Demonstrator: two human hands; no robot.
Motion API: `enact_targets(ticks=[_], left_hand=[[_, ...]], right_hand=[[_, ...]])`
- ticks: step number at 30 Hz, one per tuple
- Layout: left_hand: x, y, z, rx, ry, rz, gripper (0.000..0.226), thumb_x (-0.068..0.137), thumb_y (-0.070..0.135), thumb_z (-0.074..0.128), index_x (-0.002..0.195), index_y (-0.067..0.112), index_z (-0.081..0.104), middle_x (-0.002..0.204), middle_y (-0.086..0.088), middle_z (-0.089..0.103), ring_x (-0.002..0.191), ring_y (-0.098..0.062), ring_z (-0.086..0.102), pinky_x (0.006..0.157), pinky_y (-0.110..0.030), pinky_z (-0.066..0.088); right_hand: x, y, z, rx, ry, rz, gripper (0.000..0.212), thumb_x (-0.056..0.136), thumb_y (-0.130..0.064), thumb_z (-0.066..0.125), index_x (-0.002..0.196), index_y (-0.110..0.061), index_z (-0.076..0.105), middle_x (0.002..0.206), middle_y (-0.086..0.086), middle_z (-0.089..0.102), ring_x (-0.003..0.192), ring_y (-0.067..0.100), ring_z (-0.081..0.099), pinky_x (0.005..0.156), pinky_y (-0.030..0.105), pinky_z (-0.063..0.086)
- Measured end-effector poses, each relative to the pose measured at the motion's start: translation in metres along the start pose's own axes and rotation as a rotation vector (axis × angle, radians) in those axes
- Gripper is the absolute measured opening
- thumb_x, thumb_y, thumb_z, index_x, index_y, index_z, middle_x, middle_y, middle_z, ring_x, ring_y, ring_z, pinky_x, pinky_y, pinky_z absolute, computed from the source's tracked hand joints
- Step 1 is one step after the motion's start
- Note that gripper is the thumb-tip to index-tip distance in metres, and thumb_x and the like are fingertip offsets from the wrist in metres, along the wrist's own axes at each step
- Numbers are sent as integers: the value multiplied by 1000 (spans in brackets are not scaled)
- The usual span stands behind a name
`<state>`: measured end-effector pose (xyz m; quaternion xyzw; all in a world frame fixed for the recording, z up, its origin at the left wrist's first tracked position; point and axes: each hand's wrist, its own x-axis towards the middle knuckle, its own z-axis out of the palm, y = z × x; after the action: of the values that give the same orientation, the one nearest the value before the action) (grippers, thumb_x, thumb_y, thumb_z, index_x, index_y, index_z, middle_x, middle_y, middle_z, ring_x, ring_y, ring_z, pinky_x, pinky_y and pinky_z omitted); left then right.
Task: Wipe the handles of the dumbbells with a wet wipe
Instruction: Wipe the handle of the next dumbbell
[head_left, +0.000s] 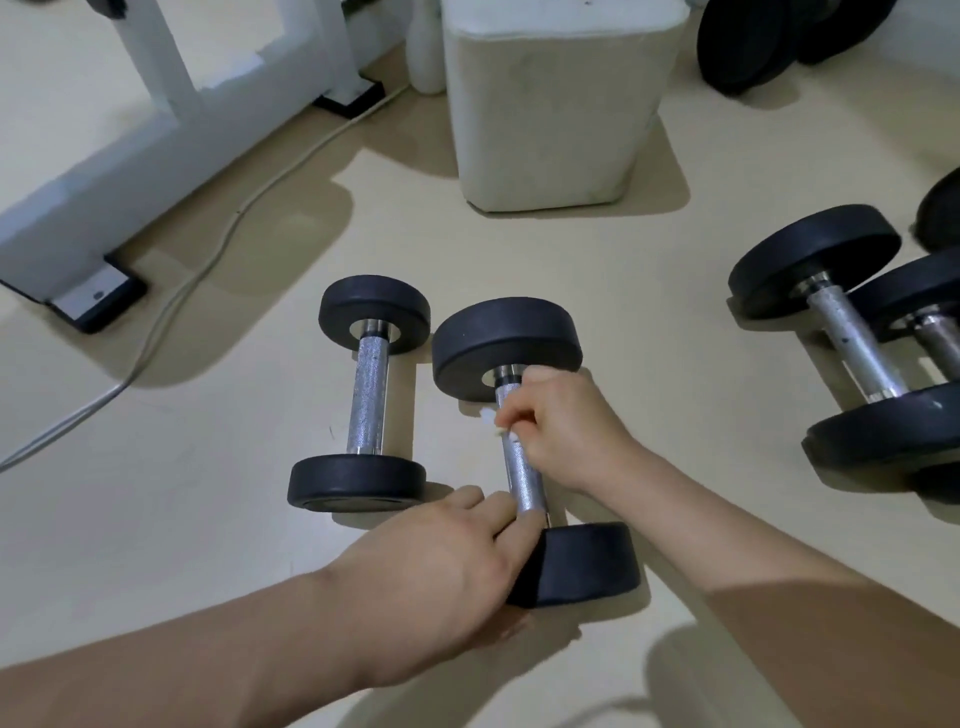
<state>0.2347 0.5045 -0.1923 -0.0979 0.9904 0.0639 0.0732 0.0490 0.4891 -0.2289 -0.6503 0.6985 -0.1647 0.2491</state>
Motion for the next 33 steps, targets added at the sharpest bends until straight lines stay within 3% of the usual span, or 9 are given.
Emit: enact_targets(ticks=[4,8,11,14,18,19,24,29,33], left_hand=[[-10,-1,1,11,9,-4,65,82,35,64,137,5,45,92,-3,58,74,-23,55,65,-31,51],[-6,3,-3,12,55,12,61,83,35,62,135,5,49,94,-3,61,74,-21,56,64,-27,50],[-11,4,-2,-59,69,8,59,85,29,54,137,2,47,109,-7,63,82,-23,58,71,-28,51],[-13,6,-1,-104,75,-21,61,81,22,48,138,-1,45,124,-13,61,89,-25,62,74,-29,54],[-5,10,2,-131,68,-25,69,73,16,62,138,2,45,128,-12,60,91,-25,63,72,-31,55],[-6,10,3,-131,78,-19,72,70,17,65,138,2,45,130,-11,59,94,-24,63,74,-30,55],[-20,8,8,-263,17,-26,95,61,21,66,148,11,31,152,-4,37,124,-15,52,89,-25,52],[-16,5,6,-249,24,1,93,60,18,63,147,13,34,150,-1,41,117,-13,57,89,-23,51],[-28,4,3,-240,-5,-58,95,56,20,68,146,15,38,148,2,42,114,-10,57,90,-16,46]], right_hand=[[-24,-1,-6,10,-225,-23,24,81,-7,59,89,-21,76,95,-4,66,92,13,58,74,20,41],[14,-4,-7,-128,-17,13,23,85,-12,58,93,-25,75,85,-12,50,93,19,57,76,30,46],[-7,-3,-10,-195,-215,-32,24,83,-9,59,94,-23,75,94,-7,61,92,18,59,73,26,45],[-30,-1,-16,-6,-354,29,19,80,-12,64,87,-25,77,82,-12,60,83,10,59,70,17,41],[5,-4,-11,-85,-26,56,23,86,-8,58,96,-19,75,89,-7,49,88,16,54,71,24,41],[10,-5,-11,-134,-39,68,23,86,-7,58,96,-19,75,90,-7,49,89,17,56,71,23,41],[-32,-3,-17,-53,-421,99,18,72,-9,66,75,-25,76,69,-12,63,76,10,61,68,25,52],[-6,8,-19,119,41,185,14,76,-10,69,77,-22,76,66,-18,50,72,3,49,61,10,31],[-38,13,-19,163,-333,182,13,75,-10,73,75,-23,77,56,-19,58,58,-6,54,54,4,34]])
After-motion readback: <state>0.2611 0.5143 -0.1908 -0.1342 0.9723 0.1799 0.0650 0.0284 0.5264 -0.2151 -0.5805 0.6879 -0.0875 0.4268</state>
